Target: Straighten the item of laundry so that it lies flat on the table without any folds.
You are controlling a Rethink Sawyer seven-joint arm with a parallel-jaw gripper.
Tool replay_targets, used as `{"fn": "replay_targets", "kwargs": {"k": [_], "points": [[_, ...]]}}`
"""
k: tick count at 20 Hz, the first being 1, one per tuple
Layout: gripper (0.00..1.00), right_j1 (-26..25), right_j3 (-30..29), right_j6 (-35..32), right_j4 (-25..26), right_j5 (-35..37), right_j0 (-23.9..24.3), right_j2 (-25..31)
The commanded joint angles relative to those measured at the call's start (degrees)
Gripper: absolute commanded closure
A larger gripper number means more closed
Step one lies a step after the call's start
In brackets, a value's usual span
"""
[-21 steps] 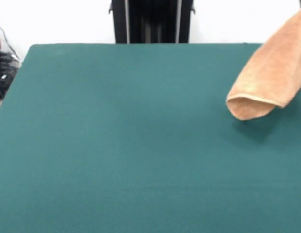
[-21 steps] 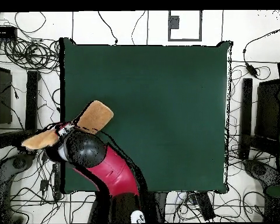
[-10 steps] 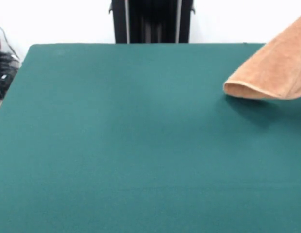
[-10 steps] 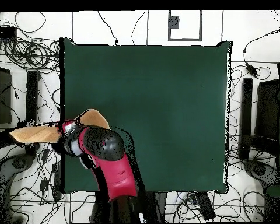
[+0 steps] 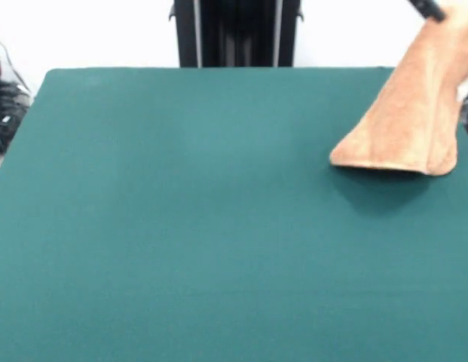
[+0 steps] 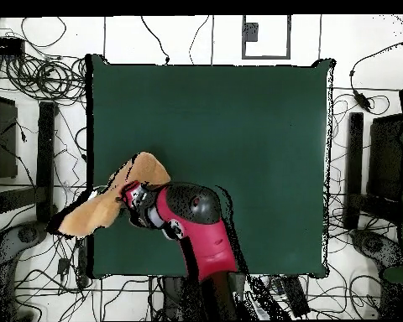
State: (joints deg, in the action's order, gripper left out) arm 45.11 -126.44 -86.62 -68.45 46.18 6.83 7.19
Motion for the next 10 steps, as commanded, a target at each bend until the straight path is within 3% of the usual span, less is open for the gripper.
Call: {"fn": "replay_targets", "kwargs": {"k": [1,7,10], "points": [[1.0,-2.85,-1.15,18.64,9.92,-6.03,5.28,2.39],[1.0,-0.85,0.05,15.68,21.58,-17.28,10.54,2.49],[1.0,-2.2,1.3,15.98,27.39,-20.52,15.03,5.31]]}}
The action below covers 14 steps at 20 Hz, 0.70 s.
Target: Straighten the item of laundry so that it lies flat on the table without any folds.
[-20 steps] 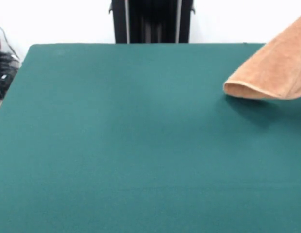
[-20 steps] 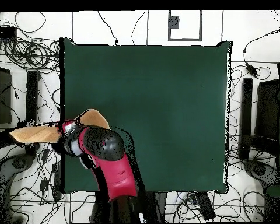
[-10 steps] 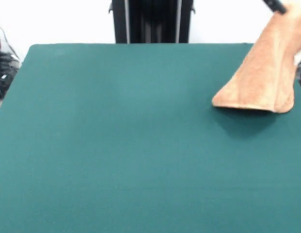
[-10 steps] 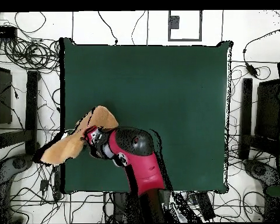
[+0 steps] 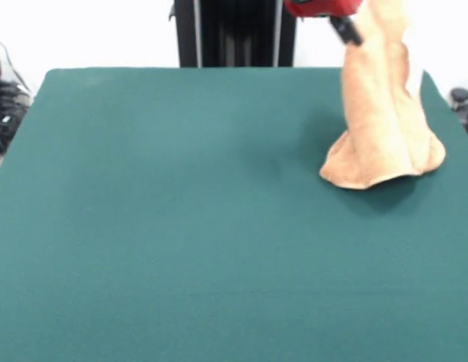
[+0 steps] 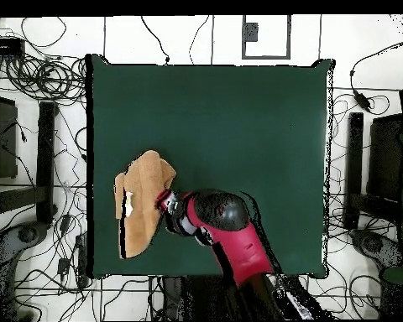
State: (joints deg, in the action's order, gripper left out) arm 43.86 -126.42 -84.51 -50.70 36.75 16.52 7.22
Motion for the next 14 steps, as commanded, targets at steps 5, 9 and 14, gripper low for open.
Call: {"fn": "replay_targets", "kwargs": {"k": [5,9,14], "points": [[1.0,-4.77,4.57,11.27,24.71,-23.28,12.33,9.08],[1.0,-7.3,13.46,7.88,36.02,-22.35,9.94,2.25],[1.0,-8.9,19.42,6.65,45.05,-19.47,12.93,3.21]]}}
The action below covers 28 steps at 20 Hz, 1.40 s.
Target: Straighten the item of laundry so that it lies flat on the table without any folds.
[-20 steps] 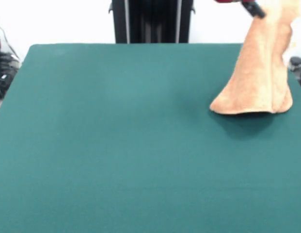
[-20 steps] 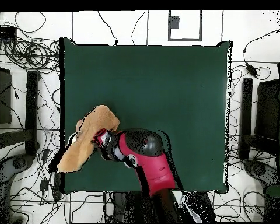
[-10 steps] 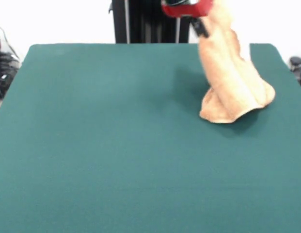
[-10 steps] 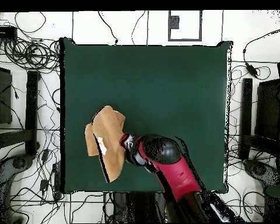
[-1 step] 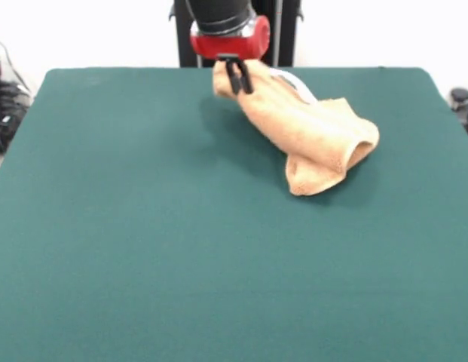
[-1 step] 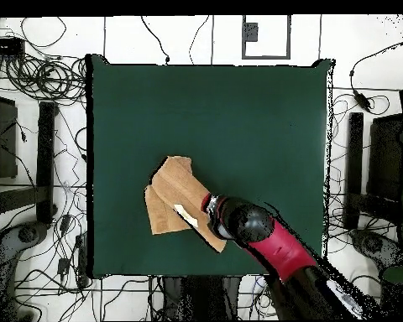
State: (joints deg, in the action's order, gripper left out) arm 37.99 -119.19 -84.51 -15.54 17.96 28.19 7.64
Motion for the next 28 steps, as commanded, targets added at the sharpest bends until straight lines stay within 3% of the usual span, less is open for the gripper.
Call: {"fn": "replay_targets", "kwargs": {"k": [1,5,10,11,19,28], "points": [[1.0,-3.35,12.92,6.49,11.42,-0.53,2.2,3.71],[1.0,-4.78,14.88,5.69,17.77,-2.95,5.07,7.39],[1.0,-3.94,15.63,-0.44,22.55,-6.16,2.21,4.72],[0.0,-3.73,15.81,-2.4,24.13,-6.17,1.81,4.55],[0.0,-2.61,13.67,-12.06,20.0,-5.54,-4.32,-1.33],[0.0,-2.74,10.18,-12.19,16.83,-1.9,-2.72,2.18]]}}
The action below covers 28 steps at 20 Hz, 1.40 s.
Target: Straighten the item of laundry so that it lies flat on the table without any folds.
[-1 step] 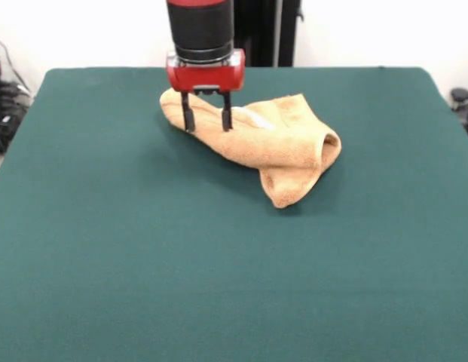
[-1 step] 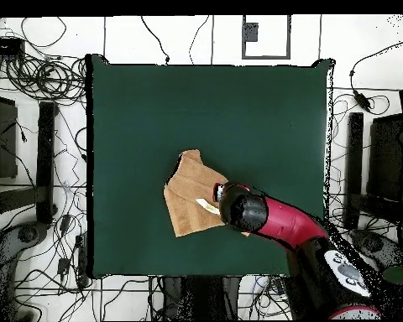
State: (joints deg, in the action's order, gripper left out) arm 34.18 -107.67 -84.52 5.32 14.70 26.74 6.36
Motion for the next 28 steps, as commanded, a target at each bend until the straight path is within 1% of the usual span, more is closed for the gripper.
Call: {"fn": "replay_targets", "kwargs": {"k": [1,3,7,9,13,16,24,28], "points": [[0.0,1.58,-1.63,-12.37,-4.48,2.53,-1.55,3.35],[0.0,2.52,-1.86,-12.5,-4.85,4.12,-2.43,2.55],[0.0,1.35,-0.66,-11.02,-4.89,8.27,-3.19,1.46],[0.0,0.75,-0.73,-10.97,-5.47,9.92,-3.18,1.6],[0.0,1.72,-2.39,-11.8,-7.62,13.8,-2.98,2.65],[0.0,1.21,-2.21,-10.92,-8.0,15.55,-2.38,3.35],[0.0,-2.52,-2.1,-7.4,-8.18,14.87,0.52,6.57],[0.0,-3.16,-2.92,-8.26,-8.6,10.78,1.86,8.04]]}}
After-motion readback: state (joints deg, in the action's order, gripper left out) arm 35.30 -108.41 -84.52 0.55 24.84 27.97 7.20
